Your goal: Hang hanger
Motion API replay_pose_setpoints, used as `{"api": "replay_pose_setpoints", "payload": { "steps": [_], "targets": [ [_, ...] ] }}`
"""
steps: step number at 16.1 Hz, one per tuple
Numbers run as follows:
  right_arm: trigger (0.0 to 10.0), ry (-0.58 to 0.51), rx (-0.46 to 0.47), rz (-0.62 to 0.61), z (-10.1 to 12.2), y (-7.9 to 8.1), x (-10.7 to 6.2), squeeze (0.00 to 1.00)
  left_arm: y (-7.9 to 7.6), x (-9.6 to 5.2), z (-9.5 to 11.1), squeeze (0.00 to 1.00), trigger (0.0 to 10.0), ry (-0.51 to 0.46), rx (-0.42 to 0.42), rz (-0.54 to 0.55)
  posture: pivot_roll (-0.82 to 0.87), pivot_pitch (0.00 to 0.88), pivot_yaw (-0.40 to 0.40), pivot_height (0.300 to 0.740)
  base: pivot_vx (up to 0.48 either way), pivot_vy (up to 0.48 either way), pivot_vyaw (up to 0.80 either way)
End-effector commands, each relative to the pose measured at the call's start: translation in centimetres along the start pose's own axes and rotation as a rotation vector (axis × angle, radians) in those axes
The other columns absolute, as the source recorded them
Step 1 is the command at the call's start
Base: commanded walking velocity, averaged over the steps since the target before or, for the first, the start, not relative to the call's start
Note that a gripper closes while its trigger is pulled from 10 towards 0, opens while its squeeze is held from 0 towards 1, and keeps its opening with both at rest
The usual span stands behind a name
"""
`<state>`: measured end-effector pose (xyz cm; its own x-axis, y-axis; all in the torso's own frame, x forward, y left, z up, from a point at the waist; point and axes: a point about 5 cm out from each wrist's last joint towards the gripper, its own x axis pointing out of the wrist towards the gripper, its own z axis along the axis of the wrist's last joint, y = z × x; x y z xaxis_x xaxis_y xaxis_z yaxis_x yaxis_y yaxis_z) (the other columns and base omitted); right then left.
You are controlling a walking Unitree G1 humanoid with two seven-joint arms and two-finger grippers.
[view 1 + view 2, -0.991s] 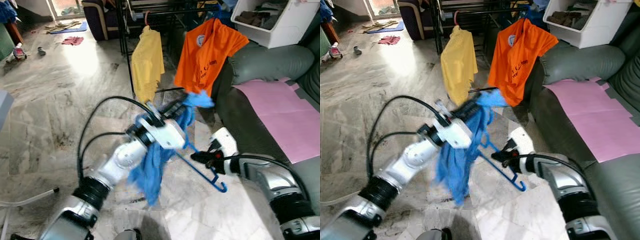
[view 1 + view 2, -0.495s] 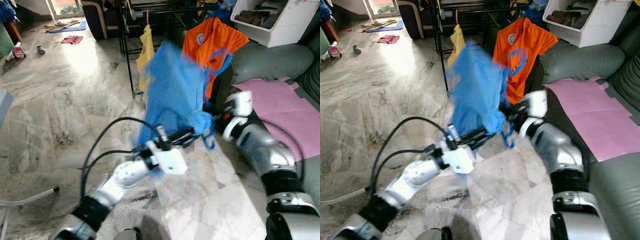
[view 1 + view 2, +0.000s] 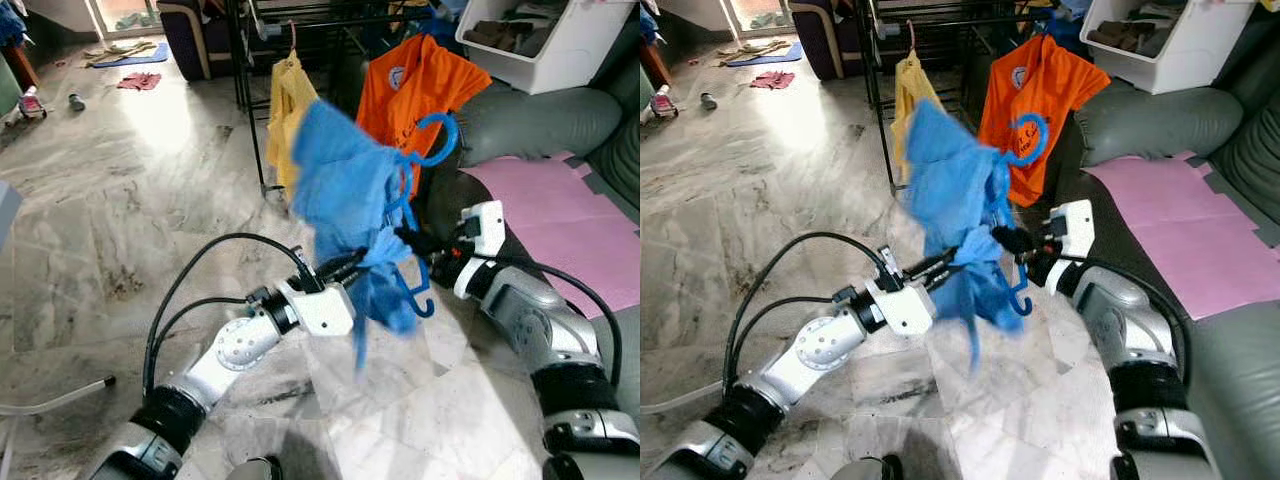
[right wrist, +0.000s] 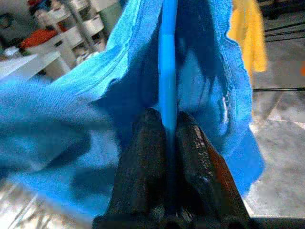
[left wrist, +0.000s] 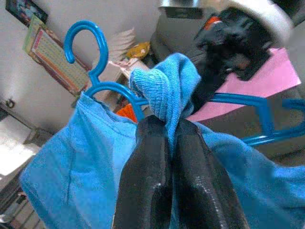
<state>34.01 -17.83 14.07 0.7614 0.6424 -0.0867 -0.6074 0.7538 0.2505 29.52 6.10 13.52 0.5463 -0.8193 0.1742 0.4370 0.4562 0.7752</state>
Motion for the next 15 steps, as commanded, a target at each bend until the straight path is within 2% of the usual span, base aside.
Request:
{"api": "replay_pose_setpoints", "payload": {
  "steps": [1,4,5,6,9,11,13,15],
  "targets": [
    [10.0,-0.025,-0.046,0.021,0.8,0.3,-0.1,0.0,0.3,0.2,0.2,0.0,10.0,-0.016,0.025,-0.001,0.0,0.067,-0.03,0.74,0.0,0.0,0.0],
    [10.0,-0.086,-0.02,-0.044,1.2,-0.2,0.0,0.0,-0.9,-0.1,0.2,0.0,10.0,-0.008,-0.009,-0.042,0.0,0.064,-0.03,0.74,0.0,0.0,0.0],
    [10.0,-0.115,-0.017,-0.04,1.3,0.3,0.2,0.0,-1.9,-0.4,-0.2,0.35,10.0,0.023,-0.043,-0.066,0.0,0.064,-0.029,0.74,0.0,0.0,0.0],
    [10.0,-0.122,-0.018,-0.029,1.3,0.6,0.4,0.0,-2.4,-0.5,-0.3,1.0,10.0,0.034,-0.066,-0.079,0.0,0.064,-0.029,0.74,0.0,0.0,0.0],
    [10.0,-0.157,-0.023,-0.012,1.2,1.7,0.7,0.0,-4.5,-1.1,-0.6,1.0,10.0,0.058,-0.166,-0.181,-0.01,0.064,-0.028,0.74,0.0,0.0,0.0],
    [10.0,-0.173,-0.032,-0.02,1.0,1.8,0.7,0.0,-5.1,-1.0,-0.5,1.0,10.0,0.057,-0.172,-0.23,-0.01,0.062,-0.029,0.74,0.0,0.0,0.0],
    [10.0,-0.202,-0.086,-0.014,1.1,2.1,0.6,0.0,-5.3,-0.9,-0.3,1.0,10.0,0.053,-0.184,-0.26,-0.01,0.06,-0.03,0.74,0.0,0.0,0.0],
    [10.0,-0.205,-0.105,0.008,0.9,2.4,0.6,0.0,-5.3,-1.0,-0.2,1.0,10.0,0.05,-0.185,-0.257,-0.01,0.06,-0.03,0.74,0.0,0.0,0.0]
  ]
}}
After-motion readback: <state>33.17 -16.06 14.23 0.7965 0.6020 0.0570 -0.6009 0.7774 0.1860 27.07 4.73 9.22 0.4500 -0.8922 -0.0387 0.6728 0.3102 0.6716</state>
